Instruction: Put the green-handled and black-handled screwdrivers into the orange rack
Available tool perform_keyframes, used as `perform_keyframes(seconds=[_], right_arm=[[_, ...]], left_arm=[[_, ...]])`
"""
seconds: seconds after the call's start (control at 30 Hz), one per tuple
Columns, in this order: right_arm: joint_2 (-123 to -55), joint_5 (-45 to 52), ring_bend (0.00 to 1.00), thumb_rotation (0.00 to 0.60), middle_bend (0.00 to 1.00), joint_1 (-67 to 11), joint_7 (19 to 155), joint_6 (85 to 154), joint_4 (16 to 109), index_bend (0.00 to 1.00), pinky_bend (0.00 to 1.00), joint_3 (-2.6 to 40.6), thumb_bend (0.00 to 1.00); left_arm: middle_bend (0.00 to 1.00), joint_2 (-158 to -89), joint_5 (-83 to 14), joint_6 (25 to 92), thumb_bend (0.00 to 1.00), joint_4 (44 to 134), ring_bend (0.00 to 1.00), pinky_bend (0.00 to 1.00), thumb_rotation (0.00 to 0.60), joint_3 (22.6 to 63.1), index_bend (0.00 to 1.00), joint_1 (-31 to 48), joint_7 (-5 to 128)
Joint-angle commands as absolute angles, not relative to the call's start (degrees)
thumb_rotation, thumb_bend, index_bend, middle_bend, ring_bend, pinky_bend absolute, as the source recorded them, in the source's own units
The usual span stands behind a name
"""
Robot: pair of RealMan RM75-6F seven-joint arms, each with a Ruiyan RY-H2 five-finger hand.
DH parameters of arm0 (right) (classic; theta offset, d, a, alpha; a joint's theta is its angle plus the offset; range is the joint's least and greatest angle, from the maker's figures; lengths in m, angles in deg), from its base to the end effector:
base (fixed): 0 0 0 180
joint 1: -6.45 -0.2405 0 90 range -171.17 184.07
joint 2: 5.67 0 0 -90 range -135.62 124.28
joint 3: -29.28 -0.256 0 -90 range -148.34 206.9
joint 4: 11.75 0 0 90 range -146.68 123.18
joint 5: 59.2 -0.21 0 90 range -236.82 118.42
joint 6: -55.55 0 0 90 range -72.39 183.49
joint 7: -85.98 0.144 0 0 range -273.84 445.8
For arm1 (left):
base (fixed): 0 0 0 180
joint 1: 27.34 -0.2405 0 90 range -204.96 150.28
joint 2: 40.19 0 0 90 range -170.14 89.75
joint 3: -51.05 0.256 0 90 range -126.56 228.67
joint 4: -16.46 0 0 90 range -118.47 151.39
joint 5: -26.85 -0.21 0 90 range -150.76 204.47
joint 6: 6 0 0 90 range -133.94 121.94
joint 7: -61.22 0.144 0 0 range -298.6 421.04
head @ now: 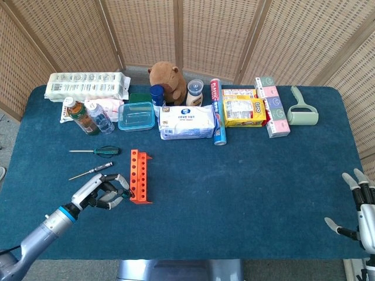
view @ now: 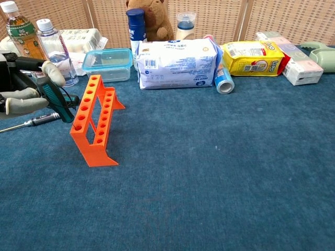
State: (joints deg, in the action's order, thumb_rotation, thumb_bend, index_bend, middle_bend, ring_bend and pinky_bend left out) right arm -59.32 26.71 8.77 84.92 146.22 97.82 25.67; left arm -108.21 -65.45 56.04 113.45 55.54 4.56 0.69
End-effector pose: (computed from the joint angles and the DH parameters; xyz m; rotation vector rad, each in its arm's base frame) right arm -0.2767 -0.1448 0.2034 1.2311 -0.9660 0.9555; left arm -0.2056 0.2519 0.0585 -1.5077 -2.1029 -1.4164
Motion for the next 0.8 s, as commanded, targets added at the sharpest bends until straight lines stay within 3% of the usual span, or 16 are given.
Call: perform_keyframes(seconds=[0.03,0.43,0.8], right_arm=[[-59.3,26.7,0.0,0.6,0.0,8.8,85.1,146.3,97.8,0.1,0.0,25.6,0.0],[-59.1,26.8,0.0,0.6,0.0,8.9,85.3,146.4,97.7,0.1,0.0,25.6,0.0],[-59.1,26.9,0.0,0.6,0.0,8.8,85.3,146.3,97.7,0.1,0.0,25.7,0.0]], left_arm=[[0.96,-108.2,-65.7,55.9,0.43,113.6,0.89,0.9,0.6,55.8,0.42,4.5,1.4],[0.96,-107.6,-66.2,56.8,0.43,114.6,0.89,0.9,0.6,55.7,0.36,4.2,2.0],[0.96,-103.3,-68.9,65.1,0.43,116.0,0.89,0.9,0.6,55.7,0.36,0.9,2.8]])
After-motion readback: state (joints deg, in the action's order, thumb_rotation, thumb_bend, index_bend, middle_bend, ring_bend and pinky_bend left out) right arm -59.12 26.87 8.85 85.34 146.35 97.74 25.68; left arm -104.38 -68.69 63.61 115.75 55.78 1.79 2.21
